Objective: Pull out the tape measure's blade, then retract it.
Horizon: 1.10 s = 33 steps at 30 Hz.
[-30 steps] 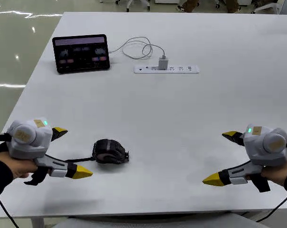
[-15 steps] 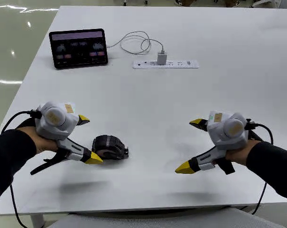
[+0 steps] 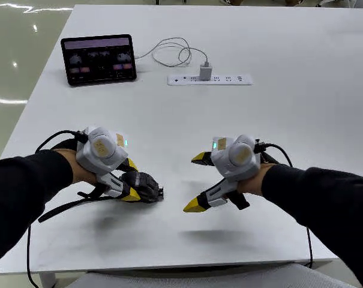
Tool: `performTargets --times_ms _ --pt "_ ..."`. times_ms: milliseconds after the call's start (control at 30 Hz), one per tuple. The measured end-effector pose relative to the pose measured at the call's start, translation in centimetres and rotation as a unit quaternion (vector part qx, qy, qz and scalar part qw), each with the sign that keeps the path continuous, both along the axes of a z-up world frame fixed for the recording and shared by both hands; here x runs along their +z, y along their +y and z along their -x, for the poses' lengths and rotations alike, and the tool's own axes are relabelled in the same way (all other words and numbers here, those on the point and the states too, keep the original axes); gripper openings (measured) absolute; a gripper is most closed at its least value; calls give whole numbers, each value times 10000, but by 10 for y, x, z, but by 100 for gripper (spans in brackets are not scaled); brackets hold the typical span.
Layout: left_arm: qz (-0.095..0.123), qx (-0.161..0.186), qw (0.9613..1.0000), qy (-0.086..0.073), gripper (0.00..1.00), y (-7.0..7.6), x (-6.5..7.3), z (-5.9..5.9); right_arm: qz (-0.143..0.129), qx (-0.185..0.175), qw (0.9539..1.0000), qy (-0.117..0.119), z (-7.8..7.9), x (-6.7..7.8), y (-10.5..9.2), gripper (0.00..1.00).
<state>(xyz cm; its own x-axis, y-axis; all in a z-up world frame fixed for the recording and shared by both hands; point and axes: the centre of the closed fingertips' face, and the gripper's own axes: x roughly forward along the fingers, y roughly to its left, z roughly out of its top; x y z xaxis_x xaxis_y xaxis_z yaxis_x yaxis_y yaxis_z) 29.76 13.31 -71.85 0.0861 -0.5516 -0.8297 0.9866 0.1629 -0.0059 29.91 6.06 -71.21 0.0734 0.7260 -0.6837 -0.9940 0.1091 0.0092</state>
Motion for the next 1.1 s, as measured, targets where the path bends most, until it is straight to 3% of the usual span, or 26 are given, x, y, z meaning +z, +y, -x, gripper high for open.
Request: performTargets --times_ms 33,167,300,367,667,800,1100 --pt "-29 -46 10000 -68 33 1 0 -1 37 45 10000 11 0 -3 5 68" --pt "-34 -56 10000 -49 32 1 0 -2 83 145 9999 29 -1 -10 17 60" --pt "65 123 9999 6 32 2 -1 -4 157 165 9997 64 -4 -19 24 50" --pt "122 112 9998 -71 32 3 -1 -2 163 212 9996 -23 -5 -23 26 46" --pt "218 173 9996 23 32 3 -3 -6 315 607 9977 -24 5 -31 36 25" --pt "241 160 9996 42 32 3 -4 -6 434 661 9969 -58 2 -36 37 23" --pt "224 151 9996 106 32 3 -5 -7 422 711 9966 -9 2 -40 46 15"
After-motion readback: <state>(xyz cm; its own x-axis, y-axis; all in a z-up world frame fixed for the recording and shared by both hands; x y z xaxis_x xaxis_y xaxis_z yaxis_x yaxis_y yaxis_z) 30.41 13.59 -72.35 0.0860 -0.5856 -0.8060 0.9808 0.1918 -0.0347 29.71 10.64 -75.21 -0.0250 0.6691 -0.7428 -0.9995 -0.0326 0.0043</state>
